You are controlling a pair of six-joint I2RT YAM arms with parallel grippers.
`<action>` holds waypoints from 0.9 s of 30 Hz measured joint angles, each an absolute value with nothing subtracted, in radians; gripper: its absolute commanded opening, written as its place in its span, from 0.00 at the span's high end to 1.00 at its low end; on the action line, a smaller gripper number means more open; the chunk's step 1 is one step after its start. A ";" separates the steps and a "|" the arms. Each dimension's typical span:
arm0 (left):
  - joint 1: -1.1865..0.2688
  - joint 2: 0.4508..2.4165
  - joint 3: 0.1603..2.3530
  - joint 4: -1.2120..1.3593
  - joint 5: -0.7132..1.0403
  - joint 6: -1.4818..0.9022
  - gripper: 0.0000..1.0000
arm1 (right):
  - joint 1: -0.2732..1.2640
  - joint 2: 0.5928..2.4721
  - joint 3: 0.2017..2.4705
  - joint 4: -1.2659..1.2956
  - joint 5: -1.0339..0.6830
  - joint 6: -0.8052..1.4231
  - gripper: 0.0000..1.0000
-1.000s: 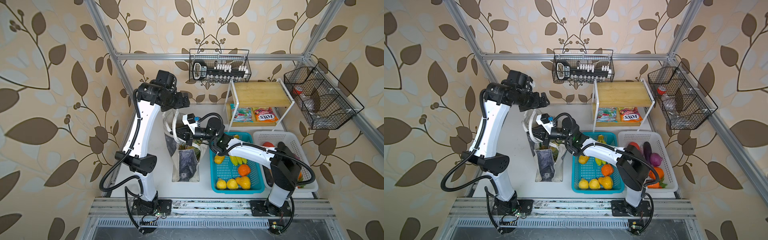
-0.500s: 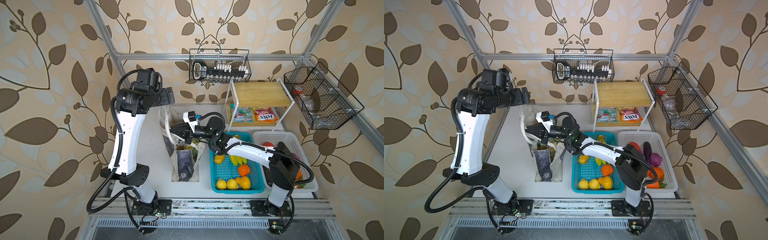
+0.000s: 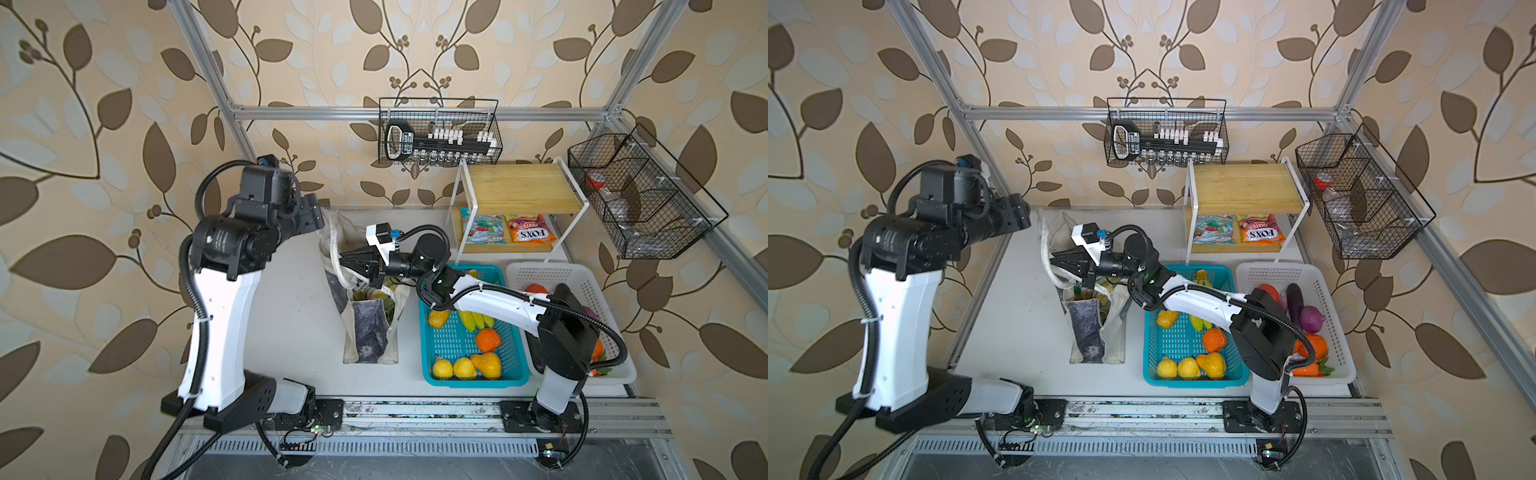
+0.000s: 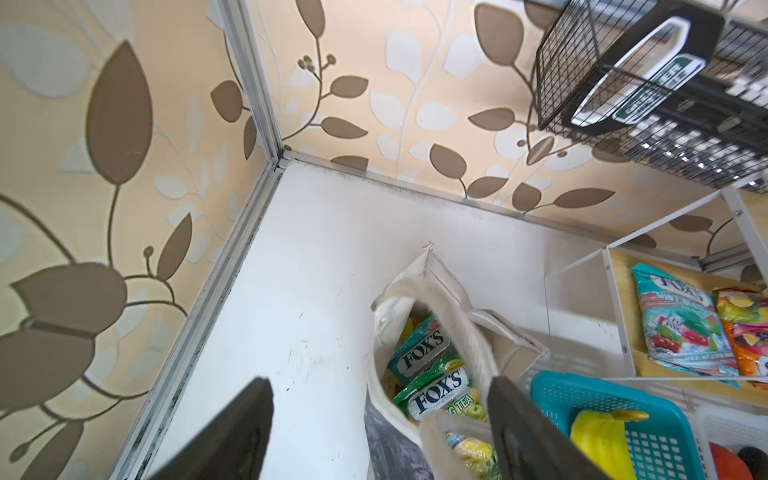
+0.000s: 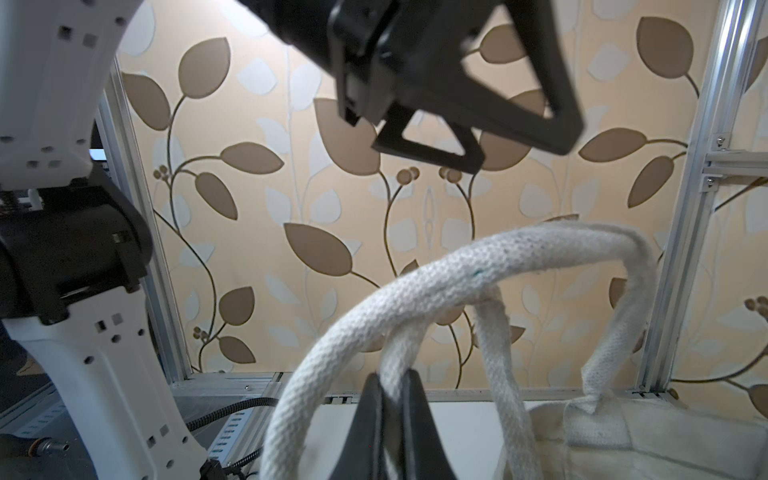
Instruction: Place the food into the grocery bag and tie it
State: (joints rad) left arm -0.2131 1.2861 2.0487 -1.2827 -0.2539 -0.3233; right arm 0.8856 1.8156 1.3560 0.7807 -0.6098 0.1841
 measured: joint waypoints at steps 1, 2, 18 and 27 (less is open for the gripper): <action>-0.197 1.237 2.006 -1.282 -0.239 -0.329 0.21 | 0.888 1.816 1.356 0.776 -0.610 0.180 1.00; -0.180 1.208 1.981 -1.282 -0.224 -0.336 0.20 | 0.889 1.816 1.356 0.773 -0.610 0.178 1.00; -0.053 1.066 1.415 -0.819 0.316 -0.720 0.28 | 0.902 1.813 1.335 0.718 -0.586 0.136 1.00; -0.090 1.214 1.772 -0.875 0.363 -0.703 0.31 | 0.901 1.783 1.325 0.607 -0.560 0.054 1.00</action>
